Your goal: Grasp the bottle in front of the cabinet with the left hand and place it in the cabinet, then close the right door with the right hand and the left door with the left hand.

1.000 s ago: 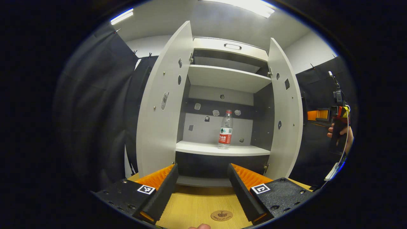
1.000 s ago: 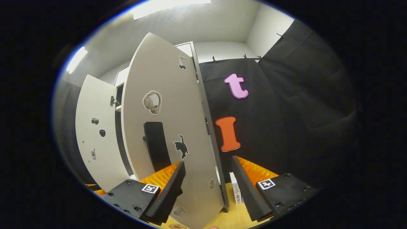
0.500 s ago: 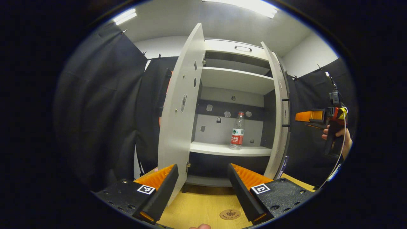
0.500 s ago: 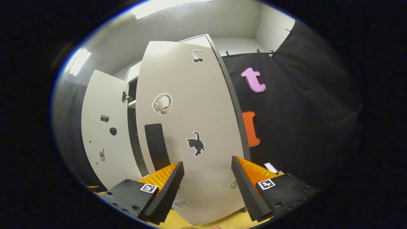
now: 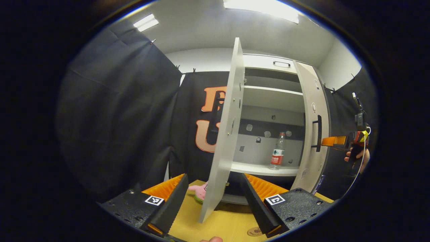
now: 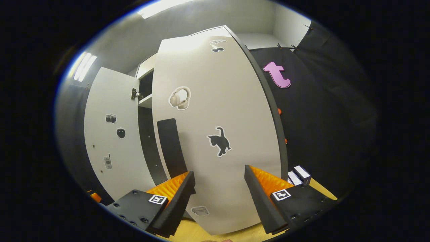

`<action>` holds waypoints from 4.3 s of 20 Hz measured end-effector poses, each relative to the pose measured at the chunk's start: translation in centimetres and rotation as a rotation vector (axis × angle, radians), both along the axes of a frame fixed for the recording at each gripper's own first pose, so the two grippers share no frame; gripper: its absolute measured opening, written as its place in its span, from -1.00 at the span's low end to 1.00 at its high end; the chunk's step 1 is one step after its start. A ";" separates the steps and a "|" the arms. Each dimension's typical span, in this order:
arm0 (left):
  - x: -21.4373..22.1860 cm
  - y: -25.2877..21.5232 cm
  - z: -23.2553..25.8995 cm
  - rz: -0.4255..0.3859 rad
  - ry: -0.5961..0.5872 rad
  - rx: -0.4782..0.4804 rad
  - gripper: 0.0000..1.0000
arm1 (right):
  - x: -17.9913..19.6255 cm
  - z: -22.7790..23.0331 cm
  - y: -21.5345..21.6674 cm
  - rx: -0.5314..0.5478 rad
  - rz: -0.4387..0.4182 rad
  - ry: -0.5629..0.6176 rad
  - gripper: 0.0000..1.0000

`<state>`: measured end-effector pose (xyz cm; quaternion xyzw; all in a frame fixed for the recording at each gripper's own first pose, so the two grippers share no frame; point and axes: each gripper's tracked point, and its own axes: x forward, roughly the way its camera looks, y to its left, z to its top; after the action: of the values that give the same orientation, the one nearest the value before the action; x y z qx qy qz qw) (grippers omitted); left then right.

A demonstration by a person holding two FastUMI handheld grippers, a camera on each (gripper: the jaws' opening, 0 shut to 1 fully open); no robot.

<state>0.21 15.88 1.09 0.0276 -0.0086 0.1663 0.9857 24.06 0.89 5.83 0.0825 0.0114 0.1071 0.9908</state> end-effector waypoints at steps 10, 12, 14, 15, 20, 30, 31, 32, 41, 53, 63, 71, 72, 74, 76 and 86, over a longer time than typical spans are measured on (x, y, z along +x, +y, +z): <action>2.1 10.5 3.7 0.185 -0.043 -0.014 0.89 | 2.5 -0.2 1.1 -0.110 -0.042 -0.048 0.95; 4.0 11.5 3.8 0.157 -0.034 -0.022 0.87 | 2.3 -0.1 0.9 -0.107 -0.065 -0.048 0.95; 6.5 11.6 4.0 0.116 -0.026 -0.016 0.88 | 1.4 0.3 0.4 -0.122 -0.102 -0.067 0.95; 7.8 11.2 4.2 0.091 -0.023 -0.006 0.88 | 0.5 0.3 0.1 -0.129 -0.121 -0.071 0.95; 11.8 9.5 5.2 0.003 -0.045 0.037 0.89 | -5.1 -1.1 -1.3 -0.187 -0.202 -0.045 0.95; 12.5 4.9 5.1 -0.133 -0.012 0.050 0.79 | -11.0 -2.5 -3.8 -0.154 -0.303 -0.043 0.96; 12.8 3.7 4.9 -0.161 -0.007 0.028 0.79 | -11.4 -2.6 -3.9 -0.160 -0.294 -0.040 0.96; 13.0 2.4 4.6 -0.187 -0.003 0.007 0.79 | -11.7 -2.6 -4.1 -0.172 -0.287 -0.038 0.96; 15.9 -7.2 2.1 -0.346 0.017 -0.072 0.84 | -14.3 -2.4 -8.1 -0.183 -0.333 -0.035 0.97; 20.4 -14.1 0.7 -0.503 0.032 -0.091 0.87 | -16.2 -3.5 -11.9 -0.185 -0.426 -0.003 0.96; 23.7 -15.8 -0.9 -0.522 0.045 -0.086 0.88 | -13.7 -4.5 -11.5 -0.189 -0.405 0.019 0.96; 23.2 -15.5 0.7 -0.542 -0.017 -0.096 0.89 | -11.2 -5.0 -8.8 -0.167 -0.328 0.042 0.96; 22.5 -14.9 1.4 -0.517 -0.033 -0.086 0.89 | -11.2 -5.3 -8.5 -0.172 -0.310 0.049 0.96; 20.4 -13.6 2.1 -0.468 -0.032 -0.060 0.88 | -11.3 -5.7 -7.8 -0.160 -0.264 0.059 0.97; 17.6 -12.3 2.6 -0.413 -0.029 -0.032 0.88 | -12.1 -5.7 -7.3 -0.135 -0.227 0.056 0.97; 1.1 -10.9 1.7 -0.244 0.031 0.006 0.88 | -19.1 -6.4 -4.8 -0.124 -0.063 0.045 0.96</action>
<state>1.28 5.03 2.75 0.0318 0.0028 0.0444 0.9985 5.00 -3.94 -0.61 0.0239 0.0378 0.0732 0.9963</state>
